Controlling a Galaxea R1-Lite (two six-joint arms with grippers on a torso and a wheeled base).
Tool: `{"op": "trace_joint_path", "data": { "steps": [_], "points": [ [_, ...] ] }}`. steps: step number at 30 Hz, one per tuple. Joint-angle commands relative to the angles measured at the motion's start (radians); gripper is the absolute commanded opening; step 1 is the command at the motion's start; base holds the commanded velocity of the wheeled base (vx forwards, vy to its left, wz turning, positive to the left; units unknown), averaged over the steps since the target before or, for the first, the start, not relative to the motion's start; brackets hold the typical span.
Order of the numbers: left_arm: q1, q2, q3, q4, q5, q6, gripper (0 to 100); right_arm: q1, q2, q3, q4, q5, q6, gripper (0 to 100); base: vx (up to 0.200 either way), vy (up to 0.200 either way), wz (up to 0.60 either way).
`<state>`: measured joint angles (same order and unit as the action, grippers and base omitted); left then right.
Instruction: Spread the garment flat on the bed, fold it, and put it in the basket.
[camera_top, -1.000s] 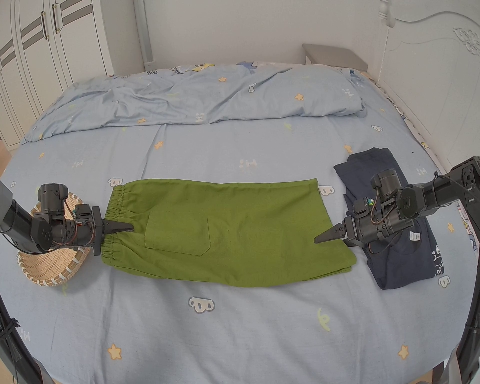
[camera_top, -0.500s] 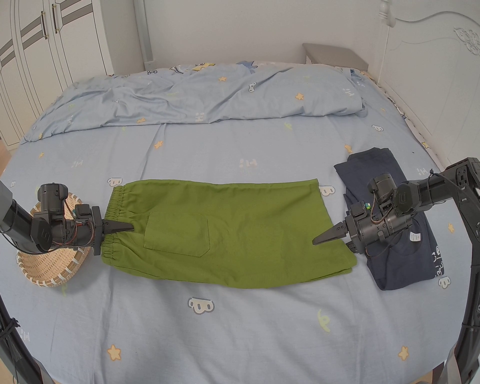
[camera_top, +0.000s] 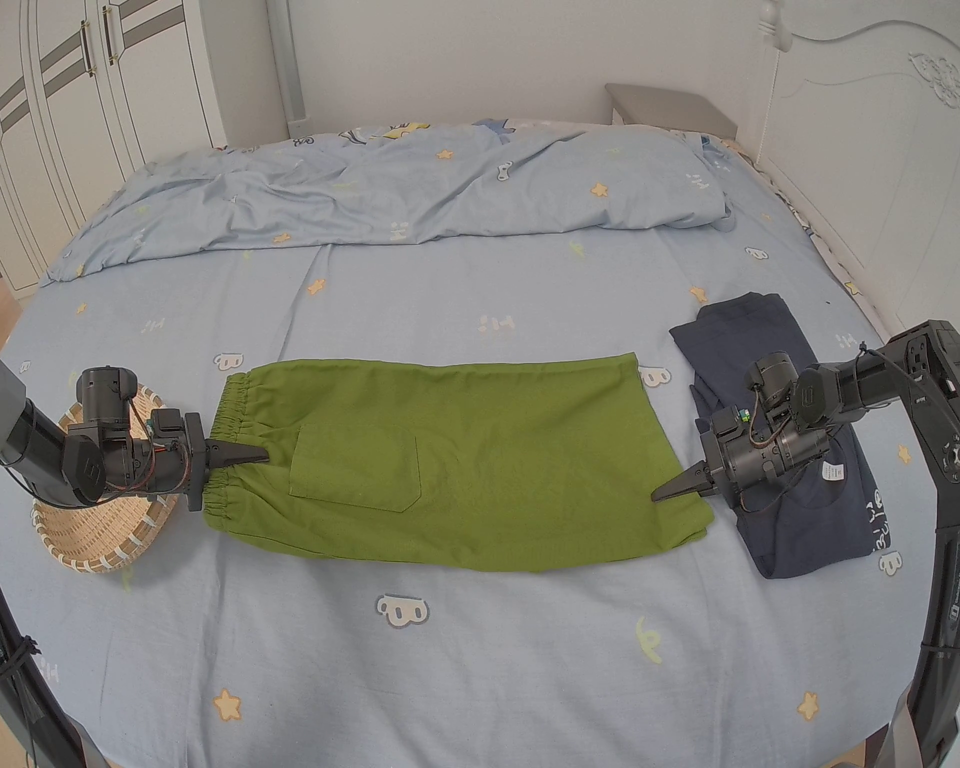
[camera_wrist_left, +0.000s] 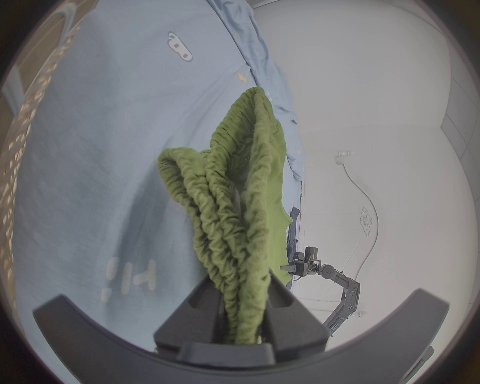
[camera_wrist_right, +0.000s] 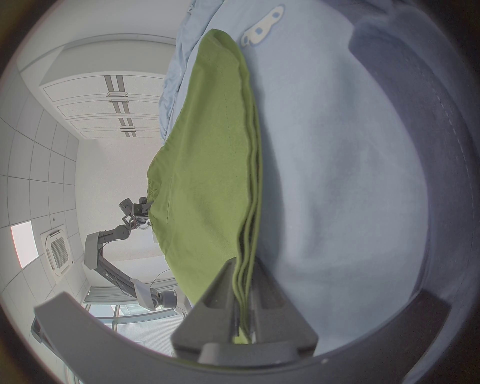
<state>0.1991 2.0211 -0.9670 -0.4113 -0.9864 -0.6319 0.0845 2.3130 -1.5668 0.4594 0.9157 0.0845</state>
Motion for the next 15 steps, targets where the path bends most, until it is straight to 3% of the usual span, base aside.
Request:
{"op": "trace_joint_path", "data": {
  "steps": [1, 9, 11, 13, 14, 15],
  "points": [
    [0.003, -0.004, -0.01, 0.011, -0.002, 0.0, 0, -0.002, -0.07, 0.013, -0.002, 0.003, -0.002, 0, 0.0, 0.0, 0.0],
    [0.013, -0.085, -0.062, 0.187, -0.002, 0.012, 0, -0.002, -0.276, 0.068, 0.074, 0.005, -0.002, 0, 0.0, 0.0, 0.0],
    [0.02, -0.114, -0.052, 0.278, -0.002, 0.098, 0, -0.003, -0.334, 0.122, 0.107, 0.002, -0.005, 0, 0.0, 0.0, 0.0],
    [0.025, -0.116, -0.047, 0.307, -0.002, 0.126, 0, -0.003, -0.346, 0.143, 0.107, 0.002, -0.006, 0, 0.0, 0.0, 0.0],
    [0.046, -0.122, -0.038, 0.404, -0.002, 0.205, 0, -0.006, -0.385, 0.229, 0.101, -0.001, -0.009, 0, 0.0, 0.0, 0.0],
    [0.046, -0.122, -0.038, 0.404, -0.002, 0.205, 0, -0.006, -0.385, 0.229, 0.101, -0.001, -0.009, 0, 0.0, 0.0, 0.0]
  ]
}}
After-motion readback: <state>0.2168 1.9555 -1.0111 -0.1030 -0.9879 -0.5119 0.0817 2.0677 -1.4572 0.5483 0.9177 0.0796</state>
